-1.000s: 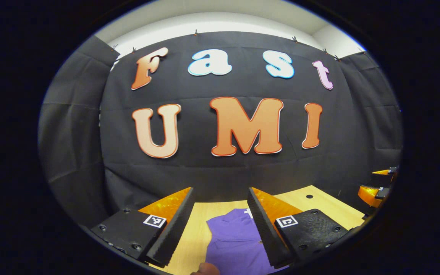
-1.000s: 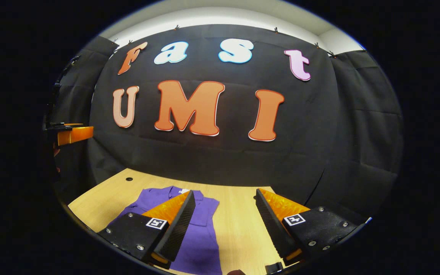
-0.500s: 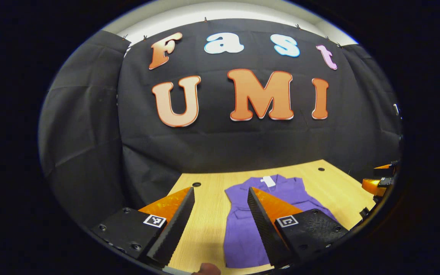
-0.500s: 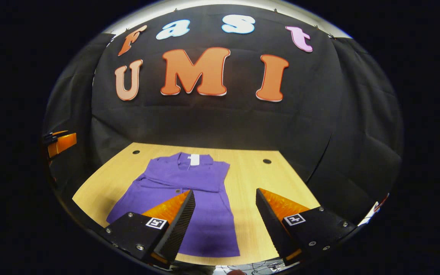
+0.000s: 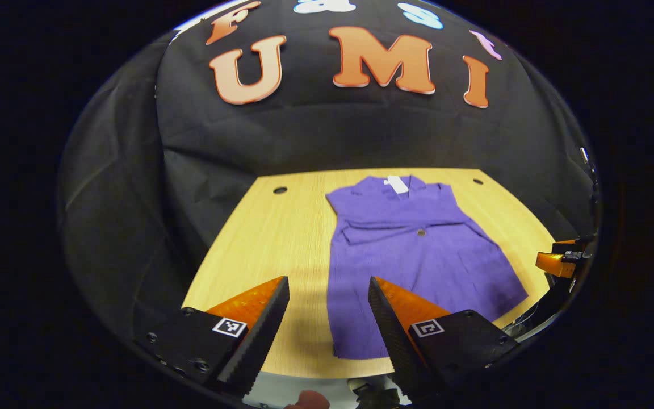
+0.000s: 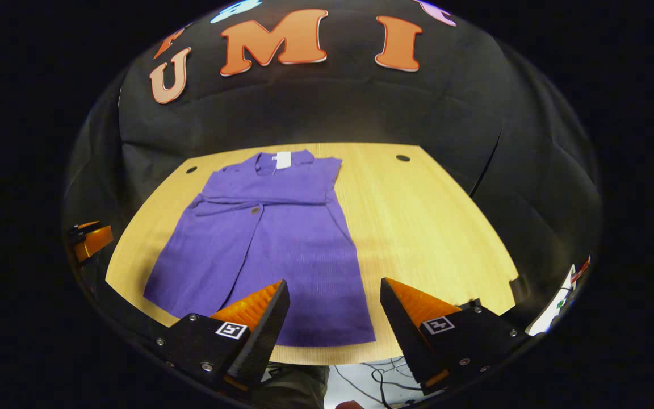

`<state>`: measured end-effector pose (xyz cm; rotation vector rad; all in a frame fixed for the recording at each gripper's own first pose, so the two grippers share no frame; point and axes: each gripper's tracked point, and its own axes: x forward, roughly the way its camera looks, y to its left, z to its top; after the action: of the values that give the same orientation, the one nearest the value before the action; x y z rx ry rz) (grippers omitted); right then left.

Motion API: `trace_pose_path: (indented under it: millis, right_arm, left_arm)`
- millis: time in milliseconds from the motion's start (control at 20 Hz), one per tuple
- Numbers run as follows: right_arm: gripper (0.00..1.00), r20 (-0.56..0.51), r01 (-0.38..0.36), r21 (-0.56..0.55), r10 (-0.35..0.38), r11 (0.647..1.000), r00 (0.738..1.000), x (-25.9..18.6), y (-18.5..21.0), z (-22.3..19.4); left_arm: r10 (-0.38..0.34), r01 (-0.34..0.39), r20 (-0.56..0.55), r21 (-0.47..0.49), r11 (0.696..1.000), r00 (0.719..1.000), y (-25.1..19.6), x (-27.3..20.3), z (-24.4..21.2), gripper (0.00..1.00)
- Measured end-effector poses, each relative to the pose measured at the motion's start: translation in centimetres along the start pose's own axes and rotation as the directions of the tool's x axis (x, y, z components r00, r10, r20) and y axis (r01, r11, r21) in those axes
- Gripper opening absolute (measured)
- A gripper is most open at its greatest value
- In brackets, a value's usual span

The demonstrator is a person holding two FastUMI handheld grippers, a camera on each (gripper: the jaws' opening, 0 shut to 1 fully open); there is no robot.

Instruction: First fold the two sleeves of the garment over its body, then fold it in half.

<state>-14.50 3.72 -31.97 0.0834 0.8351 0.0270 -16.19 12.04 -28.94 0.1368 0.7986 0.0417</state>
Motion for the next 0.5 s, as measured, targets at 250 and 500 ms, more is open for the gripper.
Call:
trace_pose_path:
  millis: [250,500]
  right_arm:
    - [0.96,-0.139,0.003,-0.004,-0.003,1.0,0.99,2.7,-0.6,-3.4]
    - [0.96,-0.273,0.007,0.043,0.005,0.999,0.962,5.2,-1.9,-6.3]
  left_arm:
    - [0.009,-0.01,-0.162,0.0,1.0,0.987,-0.9,3.8,-4.5,0.9]
    - [-0.014,0.015,-0.347,0.001,1.0,0.938,-2.5,7.8,-8.6,0.9]
